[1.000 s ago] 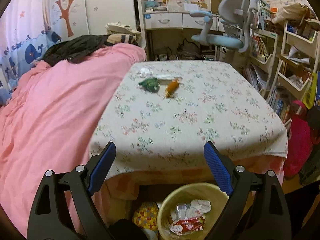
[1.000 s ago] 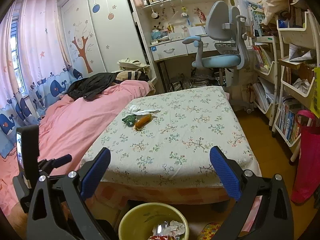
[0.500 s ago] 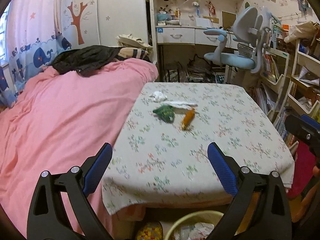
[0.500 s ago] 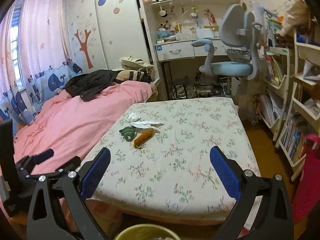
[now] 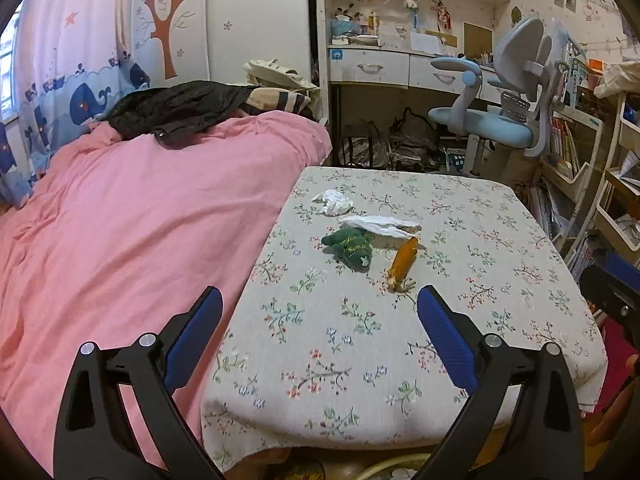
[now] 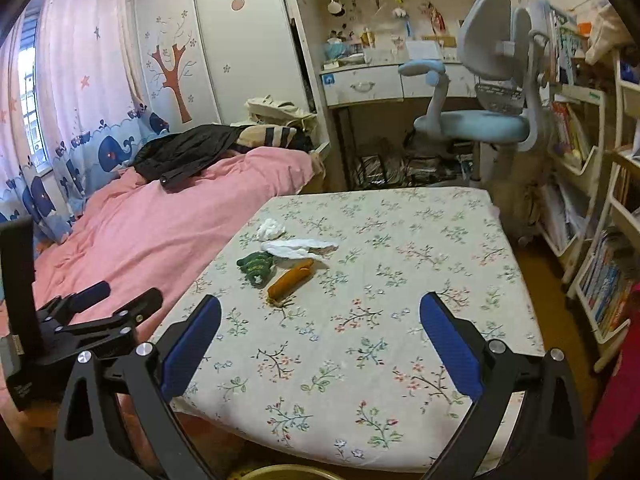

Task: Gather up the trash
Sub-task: 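Move both tools back over the table toward the green and orange items, then grasp the orange sausage snack with the right tool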

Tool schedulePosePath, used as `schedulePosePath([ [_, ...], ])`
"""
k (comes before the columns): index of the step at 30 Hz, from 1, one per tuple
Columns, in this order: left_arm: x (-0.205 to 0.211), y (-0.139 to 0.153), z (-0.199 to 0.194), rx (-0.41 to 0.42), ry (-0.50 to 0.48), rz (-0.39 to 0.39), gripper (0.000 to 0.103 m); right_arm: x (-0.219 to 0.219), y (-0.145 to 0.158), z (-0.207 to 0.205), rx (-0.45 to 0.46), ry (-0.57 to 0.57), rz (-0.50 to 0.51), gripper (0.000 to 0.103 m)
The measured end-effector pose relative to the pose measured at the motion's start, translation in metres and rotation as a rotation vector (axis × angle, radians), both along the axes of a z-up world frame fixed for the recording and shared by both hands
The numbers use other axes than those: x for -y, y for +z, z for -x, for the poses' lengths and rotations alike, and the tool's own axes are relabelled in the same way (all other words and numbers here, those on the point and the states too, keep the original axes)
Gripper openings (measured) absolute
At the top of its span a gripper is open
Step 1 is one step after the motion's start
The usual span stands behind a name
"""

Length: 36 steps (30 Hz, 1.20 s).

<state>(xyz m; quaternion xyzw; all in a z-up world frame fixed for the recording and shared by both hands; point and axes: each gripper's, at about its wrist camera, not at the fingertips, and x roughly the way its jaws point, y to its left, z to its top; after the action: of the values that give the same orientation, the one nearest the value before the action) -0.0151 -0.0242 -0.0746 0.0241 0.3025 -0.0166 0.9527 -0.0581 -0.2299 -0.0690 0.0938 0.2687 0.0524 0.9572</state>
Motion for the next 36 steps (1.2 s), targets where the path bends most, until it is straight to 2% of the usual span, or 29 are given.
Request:
schedulePosePath([
  [4, 0.003, -0.004, -0.014, -0.01, -0.002, -0.028, 0.094, 0.0, -0.003, -0.01, -0.016, 0.016, -0.006, 0.096],
  [8, 0.002, -0.006, -0.021, -0.008, 0.007, -0.008, 0.094, 0.004, -0.004, -0.02, -0.043, 0.011, -0.049, 0.096],
  [14, 0.005, -0.01, -0.033, -0.022, -0.005, -0.027, 0.094, 0.005, -0.007, -0.031, -0.065, 0.005, -0.044, 0.096],
  [28, 0.001, -0.014, -0.054, -0.038, 0.002, -0.005, 0.094, -0.004, -0.014, -0.052, -0.103, 0.018, -0.023, 0.096],
  [36, -0.012, -0.026, -0.078, -0.082, 0.044, -0.01, 0.094, -0.006, -0.018, -0.066, -0.133, 0.018, -0.022, 0.096],
])
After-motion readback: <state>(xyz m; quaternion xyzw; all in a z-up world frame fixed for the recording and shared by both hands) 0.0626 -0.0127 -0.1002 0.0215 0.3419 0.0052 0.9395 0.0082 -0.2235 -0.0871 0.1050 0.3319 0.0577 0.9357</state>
